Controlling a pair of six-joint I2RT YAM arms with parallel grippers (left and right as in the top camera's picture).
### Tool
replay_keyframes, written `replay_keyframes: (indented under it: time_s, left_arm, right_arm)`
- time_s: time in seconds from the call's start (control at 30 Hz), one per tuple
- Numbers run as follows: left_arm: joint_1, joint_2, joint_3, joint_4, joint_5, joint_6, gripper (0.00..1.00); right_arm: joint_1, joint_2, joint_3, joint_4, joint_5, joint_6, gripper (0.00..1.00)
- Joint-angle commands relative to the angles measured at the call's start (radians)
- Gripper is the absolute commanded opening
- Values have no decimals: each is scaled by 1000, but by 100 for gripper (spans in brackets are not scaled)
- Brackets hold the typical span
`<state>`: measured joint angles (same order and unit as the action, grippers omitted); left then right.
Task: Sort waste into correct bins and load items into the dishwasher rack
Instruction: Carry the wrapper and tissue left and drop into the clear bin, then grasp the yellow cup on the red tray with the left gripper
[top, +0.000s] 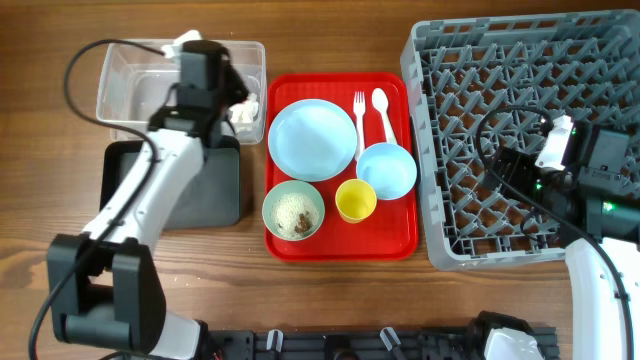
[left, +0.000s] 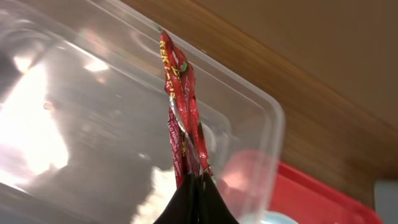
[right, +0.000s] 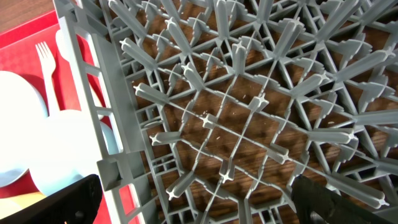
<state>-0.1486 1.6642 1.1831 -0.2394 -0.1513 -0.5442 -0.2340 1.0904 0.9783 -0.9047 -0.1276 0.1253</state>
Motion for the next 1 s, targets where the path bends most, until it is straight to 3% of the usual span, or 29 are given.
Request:
replay_keyframes:
  time_s: [0.0,0.03,0.17,0.23,0.43,0.5,0.6,0.8,0.97]
  left_arm:
    - [77,-5,10,-15,5,-22,16]
    - [85,-3,10,-18,5,-21,32]
    - [72,-7,10,-21,21,17,41]
    - [49,-25,10,-35,68,86,45]
    - [-96,-104,10,-187,251,122,61]
    - [-175,-95,10,-222,349,122,79]
    - [-283,-81,10,-229,418,118,95]
    - [-491,5,10,-299,420,118,85]
    - [-523,75,10,-364,363,119,69]
  right_arm:
    - [-5,7,16,3,-12,-18,100]
    - [-5,7,16,3,-12,-18,100]
    - [-5,7,16,3,-12,-18,100]
    - [-5,7,16,3,-12,-18,100]
    - [-5,7,16,8,-13,-17,100]
    - [-5,7,16,8,-13,-16,100]
    - [-5,7,16,8,-13,-13,100]
    - [-5,7,16,6,-13,-10,100]
    - [-5,7,16,6,-13,-10,100]
